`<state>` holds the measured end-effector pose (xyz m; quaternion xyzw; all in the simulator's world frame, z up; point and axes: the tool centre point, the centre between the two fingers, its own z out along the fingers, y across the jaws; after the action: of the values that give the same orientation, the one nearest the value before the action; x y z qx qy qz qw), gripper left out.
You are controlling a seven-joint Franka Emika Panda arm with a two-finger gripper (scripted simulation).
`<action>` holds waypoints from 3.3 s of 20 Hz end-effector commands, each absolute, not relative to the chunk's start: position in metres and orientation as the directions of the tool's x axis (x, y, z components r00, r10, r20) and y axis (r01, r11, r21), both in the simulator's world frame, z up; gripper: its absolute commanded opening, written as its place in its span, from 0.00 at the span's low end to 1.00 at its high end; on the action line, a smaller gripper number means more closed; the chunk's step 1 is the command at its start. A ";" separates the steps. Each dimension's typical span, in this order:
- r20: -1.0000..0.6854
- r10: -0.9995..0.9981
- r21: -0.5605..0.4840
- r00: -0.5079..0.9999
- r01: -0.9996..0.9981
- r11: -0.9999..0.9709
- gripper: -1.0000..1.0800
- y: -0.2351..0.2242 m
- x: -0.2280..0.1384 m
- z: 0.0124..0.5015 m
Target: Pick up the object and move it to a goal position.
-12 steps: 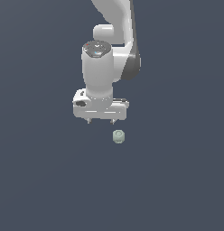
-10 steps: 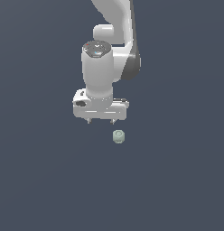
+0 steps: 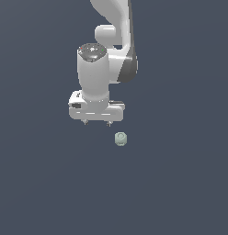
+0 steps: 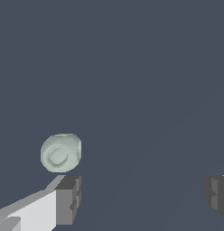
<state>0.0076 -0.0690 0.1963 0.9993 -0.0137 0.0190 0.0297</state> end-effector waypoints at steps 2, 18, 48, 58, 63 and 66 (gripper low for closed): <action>0.038 -0.025 0.060 0.999 -0.027 -0.998 0.96 -0.070 0.008 0.198; 0.009 -0.023 0.012 1.000 -0.024 -1.000 0.96 0.016 -0.001 0.110; 0.000 -0.025 0.000 1.000 -0.025 -1.000 0.00 0.037 -0.007 0.040; 0.001 -0.025 0.000 1.000 -0.025 -1.000 0.00 0.033 -0.006 0.042; 0.001 -0.025 0.000 1.000 -0.025 -1.000 0.00 0.012 -0.005 0.052; 0.001 -0.025 0.000 1.000 -0.025 -1.000 0.00 -0.011 -0.003 0.062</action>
<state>-0.0040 0.0011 0.0566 0.9999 -0.0115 0.0001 -0.0003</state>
